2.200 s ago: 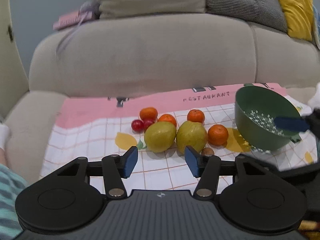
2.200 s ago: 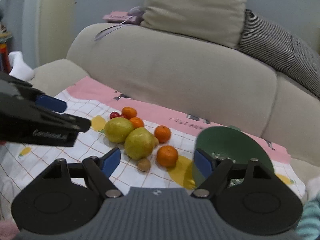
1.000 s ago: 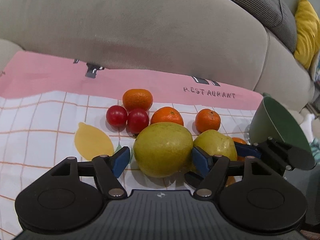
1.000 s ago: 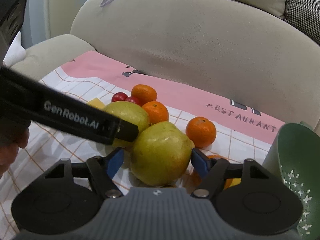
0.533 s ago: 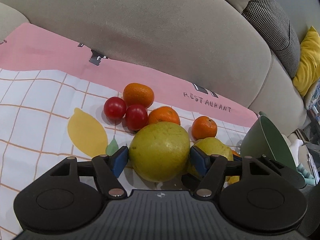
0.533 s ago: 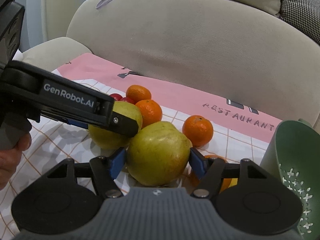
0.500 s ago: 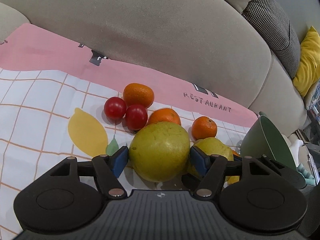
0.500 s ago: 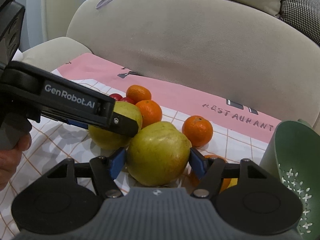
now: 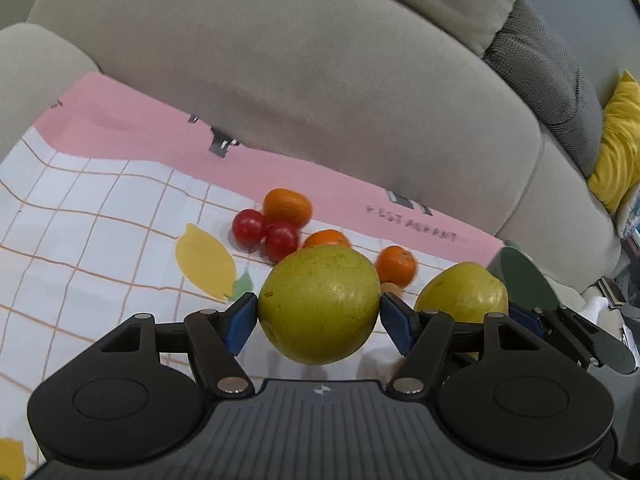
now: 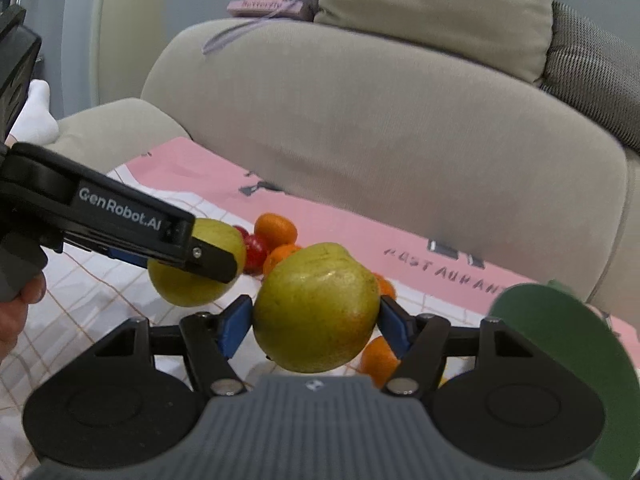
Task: Organize fruits
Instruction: 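Carry both pears over the green colander and open both tools to drop them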
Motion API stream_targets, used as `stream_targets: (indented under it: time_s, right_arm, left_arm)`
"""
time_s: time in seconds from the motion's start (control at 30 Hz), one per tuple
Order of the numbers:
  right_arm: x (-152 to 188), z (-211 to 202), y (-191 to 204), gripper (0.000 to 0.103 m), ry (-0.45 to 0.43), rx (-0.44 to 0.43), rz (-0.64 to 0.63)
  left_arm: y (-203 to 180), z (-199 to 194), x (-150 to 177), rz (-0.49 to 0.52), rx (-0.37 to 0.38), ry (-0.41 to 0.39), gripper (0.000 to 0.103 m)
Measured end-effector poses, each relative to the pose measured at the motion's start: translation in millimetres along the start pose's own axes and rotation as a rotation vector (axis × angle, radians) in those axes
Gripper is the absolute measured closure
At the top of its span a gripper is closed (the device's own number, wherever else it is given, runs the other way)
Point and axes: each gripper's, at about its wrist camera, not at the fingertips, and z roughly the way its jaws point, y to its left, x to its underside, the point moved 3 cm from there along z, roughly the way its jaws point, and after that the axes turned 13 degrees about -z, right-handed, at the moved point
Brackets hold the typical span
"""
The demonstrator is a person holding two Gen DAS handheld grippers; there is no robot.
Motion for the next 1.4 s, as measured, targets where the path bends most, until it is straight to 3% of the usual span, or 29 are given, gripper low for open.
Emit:
stream_targets:
  time_s: [0.47, 0.73, 1.1, 1.4]
  right_arm:
    - [12.7, -87.7, -48.8, 0.037, -0.02, 0.056, 0.06]
    - [33.9, -119.7, -100.8, 0.037, 0.03, 0.083, 0.109]
    - [70.1, -103.2, -164.1, 0.037, 0.243, 0.009, 0.142]
    - [90.8, -69.2, -177.9, 0.037, 0.384, -0.092, 0.115]
  left_arm:
    - [-92.5, -41.2, 31.6, 0.161, 0.028, -0.009, 0.026]
    - [-158.4, -31.6, 45.1, 0.299, 0.065, 0.043, 0.026]
    - [-211.1, 25.8, 61.3, 0.449, -0.002, 0.245, 0.026]
    - [-222.9, 67.7, 70.6, 0.607, -0.062, 0.355, 0.026]
